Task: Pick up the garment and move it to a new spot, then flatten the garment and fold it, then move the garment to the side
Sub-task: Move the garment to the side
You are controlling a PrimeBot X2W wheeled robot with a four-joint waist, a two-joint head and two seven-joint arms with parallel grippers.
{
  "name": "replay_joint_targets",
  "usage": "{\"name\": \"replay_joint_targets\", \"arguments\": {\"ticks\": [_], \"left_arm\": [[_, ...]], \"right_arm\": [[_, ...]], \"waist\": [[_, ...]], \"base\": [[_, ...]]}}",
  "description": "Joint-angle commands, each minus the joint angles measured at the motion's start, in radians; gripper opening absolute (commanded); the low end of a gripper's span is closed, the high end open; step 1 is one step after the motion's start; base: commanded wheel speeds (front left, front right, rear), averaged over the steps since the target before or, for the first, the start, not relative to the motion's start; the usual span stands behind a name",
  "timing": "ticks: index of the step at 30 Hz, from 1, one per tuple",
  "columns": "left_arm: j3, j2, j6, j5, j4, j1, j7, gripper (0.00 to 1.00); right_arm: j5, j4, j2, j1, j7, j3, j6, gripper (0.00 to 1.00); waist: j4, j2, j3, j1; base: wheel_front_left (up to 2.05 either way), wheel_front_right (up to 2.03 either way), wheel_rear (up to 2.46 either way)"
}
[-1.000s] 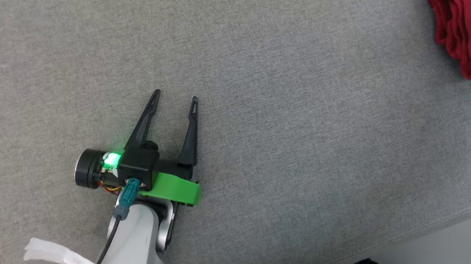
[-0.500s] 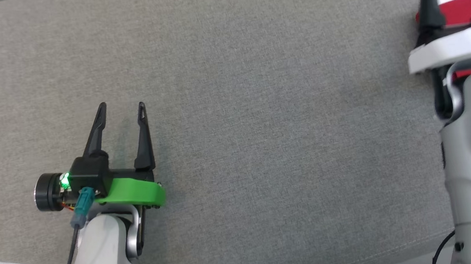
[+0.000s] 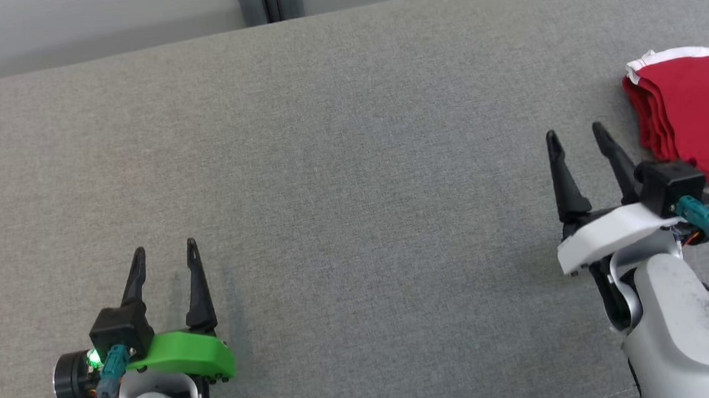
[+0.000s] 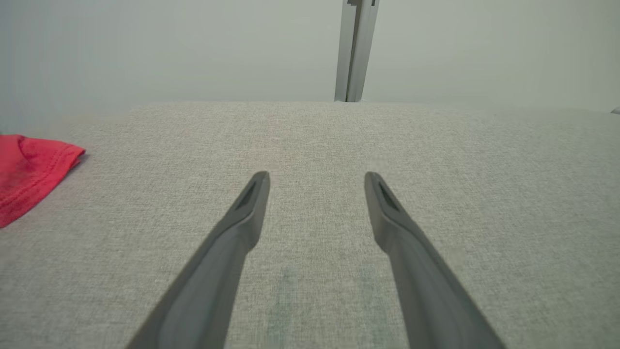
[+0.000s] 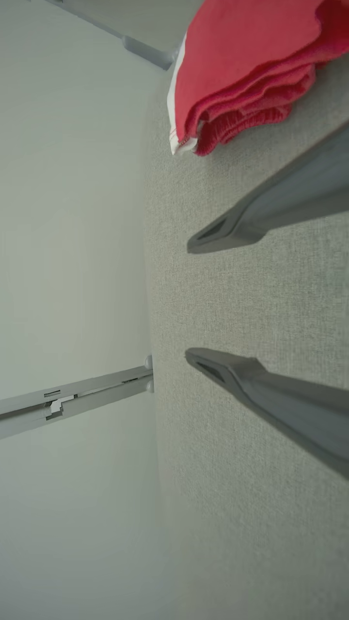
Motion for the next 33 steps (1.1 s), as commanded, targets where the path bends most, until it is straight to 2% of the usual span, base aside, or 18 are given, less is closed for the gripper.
{"name": "replay_joint_targets", "arguments": {"ticks": [1,15,18,33], "left_arm": [[0.003,0.004,0.005,-0.001,-0.001,0.026,0.001,1.0],[-0.011,0.004,0.019,-0.031,-0.02,0.189,0.001,1.0],[-0.022,0.004,0.01,-0.032,-0.031,0.212,0.001,1.0],[-0.046,0.004,0.015,-0.037,-0.043,0.248,0.001,1.0]], "right_arm": [[0.011,0.0,-0.004,0.034,0.0,0.002,-0.002,1.0],[0.027,0.004,-0.002,0.231,0.0,0.035,-0.002,1.0],[0.029,0.008,-0.003,0.258,0.0,0.032,-0.002,1.0],[0.012,0.017,-0.003,0.296,0.0,0.05,-0.002,1.0]], "waist": [[0.021,0.0,-0.053,0.0],[0.037,0.0,-0.162,0.0],[0.045,0.0,-0.185,0.0],[0.084,0.0,-0.212,0.0]], "base": [[0.0,0.0,0.0],[0.0,0.0,0.0],[0.0,0.0,0.0],[0.0,0.0,0.0]]}}
